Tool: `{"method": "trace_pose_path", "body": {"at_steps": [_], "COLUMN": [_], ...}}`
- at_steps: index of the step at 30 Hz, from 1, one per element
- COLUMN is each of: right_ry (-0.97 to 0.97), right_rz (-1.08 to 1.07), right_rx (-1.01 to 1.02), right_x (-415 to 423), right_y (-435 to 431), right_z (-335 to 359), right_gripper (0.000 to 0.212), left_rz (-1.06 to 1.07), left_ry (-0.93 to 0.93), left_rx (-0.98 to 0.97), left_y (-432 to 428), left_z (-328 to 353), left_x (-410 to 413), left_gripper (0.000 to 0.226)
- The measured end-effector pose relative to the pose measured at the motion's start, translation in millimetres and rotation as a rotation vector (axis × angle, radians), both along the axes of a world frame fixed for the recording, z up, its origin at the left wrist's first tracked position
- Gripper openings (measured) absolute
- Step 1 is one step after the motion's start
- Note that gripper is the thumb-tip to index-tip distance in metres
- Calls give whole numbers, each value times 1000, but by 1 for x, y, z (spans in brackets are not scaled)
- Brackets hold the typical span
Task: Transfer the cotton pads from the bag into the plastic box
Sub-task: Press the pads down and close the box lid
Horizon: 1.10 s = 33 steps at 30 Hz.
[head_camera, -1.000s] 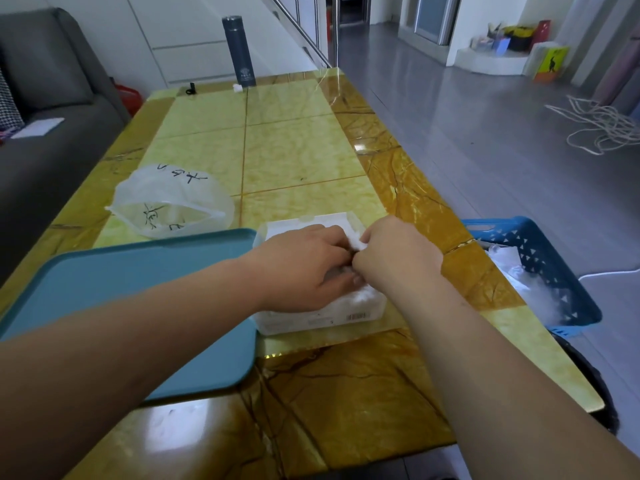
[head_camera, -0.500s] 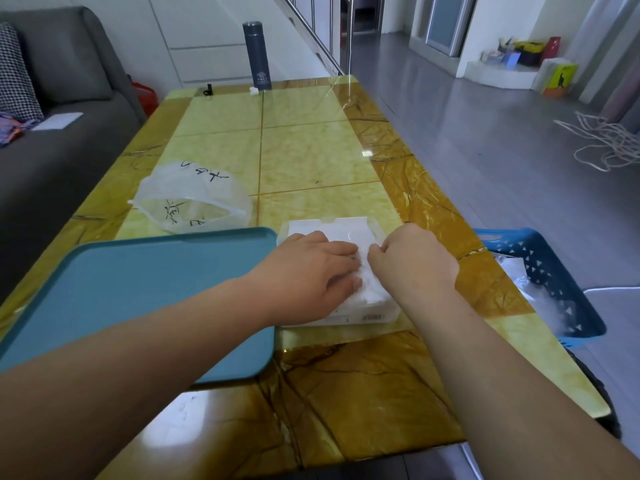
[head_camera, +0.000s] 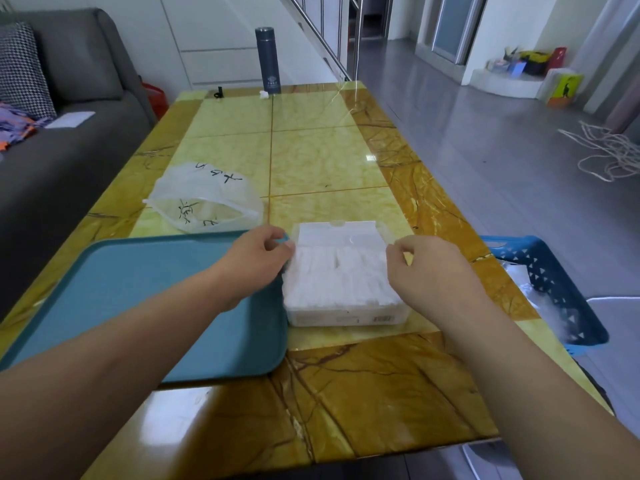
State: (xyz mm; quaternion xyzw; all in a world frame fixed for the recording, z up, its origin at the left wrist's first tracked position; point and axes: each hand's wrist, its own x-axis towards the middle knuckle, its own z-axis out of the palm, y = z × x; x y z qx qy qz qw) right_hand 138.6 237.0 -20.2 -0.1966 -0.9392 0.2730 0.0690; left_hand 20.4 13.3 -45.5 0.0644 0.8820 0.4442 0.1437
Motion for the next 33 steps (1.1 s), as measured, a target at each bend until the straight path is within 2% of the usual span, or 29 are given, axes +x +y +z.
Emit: {"method": "trace_pose_path", "body": {"at_steps": [3,7,9,11,13,16,19,20,22,25,28,31,33], "right_ry": [-114,-232,-207,-100,38,156,241,280,356,344,121,-15,-55], "right_rz": [96,140,127,80,2,-80,-41,-15,26,176,427,510,501], "right_rx": [-94,-128,-89,-81,-212,-549,-800,-787,-614,-90,263,326,364], "right_x": [10,7,1,-5,-9,-13,-12,-11,-9,-6,-4,-9,-17], "right_y": [-12,-22,-21,-18,-14,-7,-5,-4,-6,-14,-35,-52,-57], "right_z": [0,4,1,-5,-11,-11,-11,-11,-8,-4,-9,-16,-18], "right_gripper": [48,41,40,36,36,61,91,102,116,124,96,61,56], "left_rz": [-8,-16,-7,-1,11,36,134,150,137,33,-79,-178,-214], "left_ry": [21,146,159,131,125,211,259,266,302,336,288,283,238], "left_rx": [-19,-105,-107,-60,61,180,241,248,251,214,135,17,-16], "left_y": [5,14,20,24,27,29,26,24,17,5,-8,-17,-20], "left_z": [-13,-19,-17,-14,-11,-12,-11,-11,-10,-9,-9,-5,-4], "left_x": [3,9,12,12,8,4,5,5,7,13,18,23,27], "left_gripper": [46,55,57,57,48,43,36,30,28,38,48,52,58]}}
